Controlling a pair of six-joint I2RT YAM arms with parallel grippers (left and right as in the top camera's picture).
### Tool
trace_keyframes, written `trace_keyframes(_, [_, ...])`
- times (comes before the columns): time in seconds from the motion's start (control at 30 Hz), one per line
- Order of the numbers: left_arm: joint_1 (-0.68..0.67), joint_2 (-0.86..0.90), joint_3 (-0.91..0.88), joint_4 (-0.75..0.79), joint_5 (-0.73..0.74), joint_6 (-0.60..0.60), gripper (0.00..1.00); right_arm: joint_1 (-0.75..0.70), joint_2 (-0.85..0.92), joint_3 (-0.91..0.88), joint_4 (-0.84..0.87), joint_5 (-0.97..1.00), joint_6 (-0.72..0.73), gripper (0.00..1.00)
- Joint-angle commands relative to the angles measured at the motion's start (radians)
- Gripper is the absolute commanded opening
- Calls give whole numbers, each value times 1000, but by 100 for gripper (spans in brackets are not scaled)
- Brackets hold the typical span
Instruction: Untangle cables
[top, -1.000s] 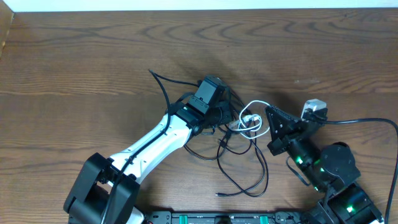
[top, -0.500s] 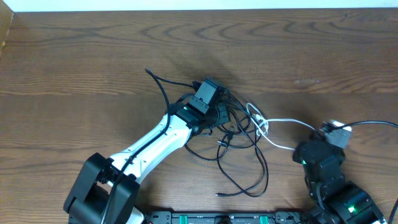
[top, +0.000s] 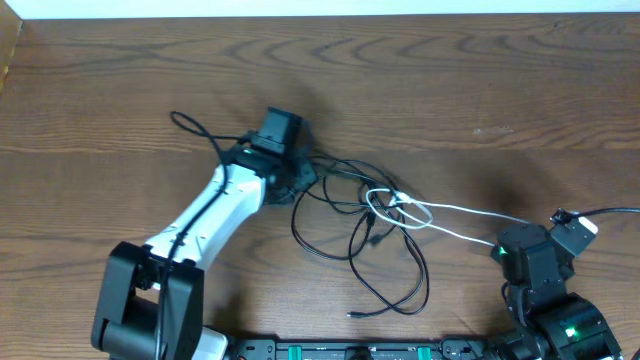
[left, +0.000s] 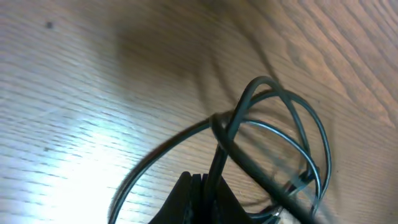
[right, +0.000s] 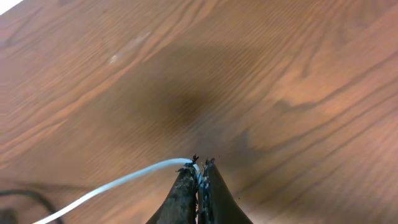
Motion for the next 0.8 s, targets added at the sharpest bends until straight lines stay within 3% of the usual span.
trace_keyframes(0.0, [25, -13, 11, -7, 29, 51, 8, -14, -5, 15, 8, -14, 19, 1])
trace_keyframes(0.2, [21, -13, 11, -7, 32, 51, 8, -14, -5, 15, 37, -81, 19, 1])
trace_keyframes(0.33, [20, -13, 11, -6, 72, 51, 8, -14, -5, 15, 69, -237, 19, 1])
trace_keyframes(0.4, [20, -13, 11, 17, 237, 51, 45, -14, -5, 15, 87, -318, 19, 1])
trace_keyframes(0.53, [20, -13, 11, 182, 645, 92, 96, -14, -5, 15, 89, -328, 19, 1])
trace_keyframes(0.63, [18, -13, 11, 275, 784, 53, 96, -14, -5, 15, 94, -321, 19, 1])
trace_keyframes(0.77, [1, -13, 11, 278, 772, 1, 96, -14, -5, 15, 90, -322, 19, 1])
